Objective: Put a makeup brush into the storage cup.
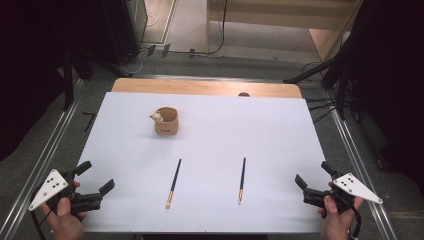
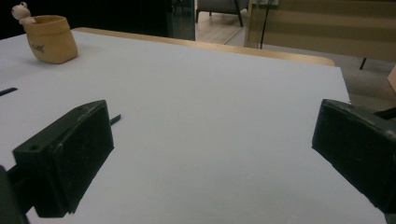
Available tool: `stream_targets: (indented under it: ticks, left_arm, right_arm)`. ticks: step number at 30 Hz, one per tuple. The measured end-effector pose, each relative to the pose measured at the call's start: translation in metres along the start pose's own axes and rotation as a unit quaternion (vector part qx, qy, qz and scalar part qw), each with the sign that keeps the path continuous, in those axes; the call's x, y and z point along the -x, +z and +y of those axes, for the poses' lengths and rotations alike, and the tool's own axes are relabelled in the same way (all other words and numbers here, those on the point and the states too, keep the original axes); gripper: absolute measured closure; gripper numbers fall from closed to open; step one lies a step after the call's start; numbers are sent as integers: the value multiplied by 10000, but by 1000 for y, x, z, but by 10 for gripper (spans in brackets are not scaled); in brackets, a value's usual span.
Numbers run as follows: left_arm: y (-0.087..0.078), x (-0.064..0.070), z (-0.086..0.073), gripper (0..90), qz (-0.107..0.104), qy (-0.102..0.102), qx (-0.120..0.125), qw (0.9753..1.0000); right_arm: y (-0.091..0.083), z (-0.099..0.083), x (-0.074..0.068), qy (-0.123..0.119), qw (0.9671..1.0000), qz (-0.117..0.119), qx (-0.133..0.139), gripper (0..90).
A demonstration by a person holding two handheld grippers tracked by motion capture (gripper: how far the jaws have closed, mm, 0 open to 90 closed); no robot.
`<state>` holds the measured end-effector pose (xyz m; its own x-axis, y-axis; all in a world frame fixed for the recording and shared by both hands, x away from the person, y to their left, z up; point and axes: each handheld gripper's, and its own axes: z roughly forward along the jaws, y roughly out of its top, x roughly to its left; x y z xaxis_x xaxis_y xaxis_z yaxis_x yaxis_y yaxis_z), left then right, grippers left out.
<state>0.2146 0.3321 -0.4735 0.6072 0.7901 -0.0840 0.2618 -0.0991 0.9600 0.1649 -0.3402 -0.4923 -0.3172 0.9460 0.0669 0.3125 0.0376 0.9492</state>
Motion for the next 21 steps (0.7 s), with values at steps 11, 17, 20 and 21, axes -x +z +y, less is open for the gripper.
stream_targets:
  ticks: [11, 17, 20, 21]
  left_arm:
    - [9, 7, 2, 0, -35, 96, -20, 9999]
    - [9, 12, 1, 0, -85, 103, -1, 9999]
    - [11, 14, 1, 0, -124, 135, -14, 9998]
    - [12, 14, 1, 0, -142, 135, -22, 9998]
  right_arm:
    - [-4, 5, 1, 7, 9999, 133, -18, 0]
    - [-2, 10, -2, 7, 9997, 232, -33, 0]
    - [-1, 11, -7, -98, 9997, 230, -73, 0]
    - [0, 12, -8, -107, 9996, 249, -63, 0]
